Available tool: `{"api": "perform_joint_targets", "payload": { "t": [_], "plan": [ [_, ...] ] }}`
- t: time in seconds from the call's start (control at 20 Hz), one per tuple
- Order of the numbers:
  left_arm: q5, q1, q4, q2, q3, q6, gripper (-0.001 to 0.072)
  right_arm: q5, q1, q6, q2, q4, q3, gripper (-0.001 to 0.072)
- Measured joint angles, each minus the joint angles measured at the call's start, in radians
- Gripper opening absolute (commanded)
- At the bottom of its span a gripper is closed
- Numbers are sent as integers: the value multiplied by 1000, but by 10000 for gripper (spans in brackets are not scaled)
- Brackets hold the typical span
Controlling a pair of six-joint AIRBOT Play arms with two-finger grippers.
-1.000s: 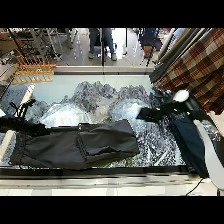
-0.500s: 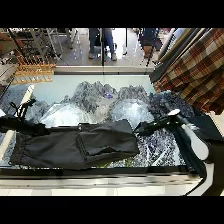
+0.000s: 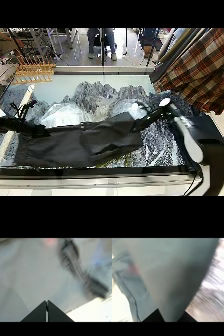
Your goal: Fold the clothes and pants, and hang the long-sleeved shirts on hangers.
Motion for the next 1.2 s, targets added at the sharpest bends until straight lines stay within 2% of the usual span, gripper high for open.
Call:
{"api": "perform_joint_targets", "payload": {
  "t": [0.1,0.25,0.45,0.7,0.8,0.9,0.95,1.0,1.05,1.2],
  "plan": [
    [6,-3,0,0,-33,0,14,-13,-57,98,83,-152,23,19],
    [90,-22,1,0,-126,1,14,-13,-127,220,201,-324,45,19],
    [220,-100,-18,-44,-222,18,14,3,-79,372,328,-406,117,19],
    [357,-224,-57,-127,-251,13,14,-54,299,612,366,-431,175,19],
    [368,-222,-50,-125,-251,-24,14,-138,503,703,331,-459,181,20],
    [319,-178,-29,-90,-238,-54,14,-267,692,774,262,-476,185,24],
    [275,-142,-15,-63,-232,-67,14,-350,770,799,221,-480,187,139],
    [224,-106,-10,-30,-228,-73,14,-443,840,820,171,-478,189,424],
    [179,-66,-6,9,-224,-79,14,-523,890,834,124,-475,195,586],
    [94,30,-8,122,-220,-87,14,-609,930,802,56,-468,229,562]
  ]
}}
